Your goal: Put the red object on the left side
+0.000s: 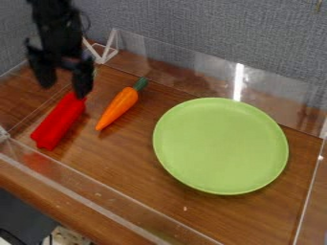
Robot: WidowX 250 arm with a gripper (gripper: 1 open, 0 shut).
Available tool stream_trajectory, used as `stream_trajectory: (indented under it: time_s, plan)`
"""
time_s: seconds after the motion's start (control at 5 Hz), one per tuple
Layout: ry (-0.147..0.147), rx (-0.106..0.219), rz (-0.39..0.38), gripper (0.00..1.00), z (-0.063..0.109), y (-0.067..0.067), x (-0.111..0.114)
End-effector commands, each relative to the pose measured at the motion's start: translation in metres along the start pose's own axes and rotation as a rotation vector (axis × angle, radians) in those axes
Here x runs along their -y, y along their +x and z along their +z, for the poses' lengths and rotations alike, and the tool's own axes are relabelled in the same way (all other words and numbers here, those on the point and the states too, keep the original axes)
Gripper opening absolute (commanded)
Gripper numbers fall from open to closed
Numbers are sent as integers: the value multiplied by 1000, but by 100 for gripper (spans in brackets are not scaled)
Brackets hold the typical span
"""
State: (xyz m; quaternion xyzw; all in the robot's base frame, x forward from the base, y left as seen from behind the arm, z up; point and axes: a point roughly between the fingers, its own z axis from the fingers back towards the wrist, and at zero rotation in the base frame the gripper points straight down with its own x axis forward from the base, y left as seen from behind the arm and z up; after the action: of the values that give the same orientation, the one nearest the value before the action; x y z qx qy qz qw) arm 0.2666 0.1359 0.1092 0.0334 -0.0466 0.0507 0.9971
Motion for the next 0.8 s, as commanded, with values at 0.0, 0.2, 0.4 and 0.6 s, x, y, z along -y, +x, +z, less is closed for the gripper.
stream_trajectory:
  time_s: [0.0,0.2,0.4,0.6]
  plan:
    - [23,82,17,100,33,15,-11]
    - [2,76,32,100,25,19,-25]
    - [-14,63,36,100,18,20,-30]
    - [-29,52,26,100,25,19,-15]
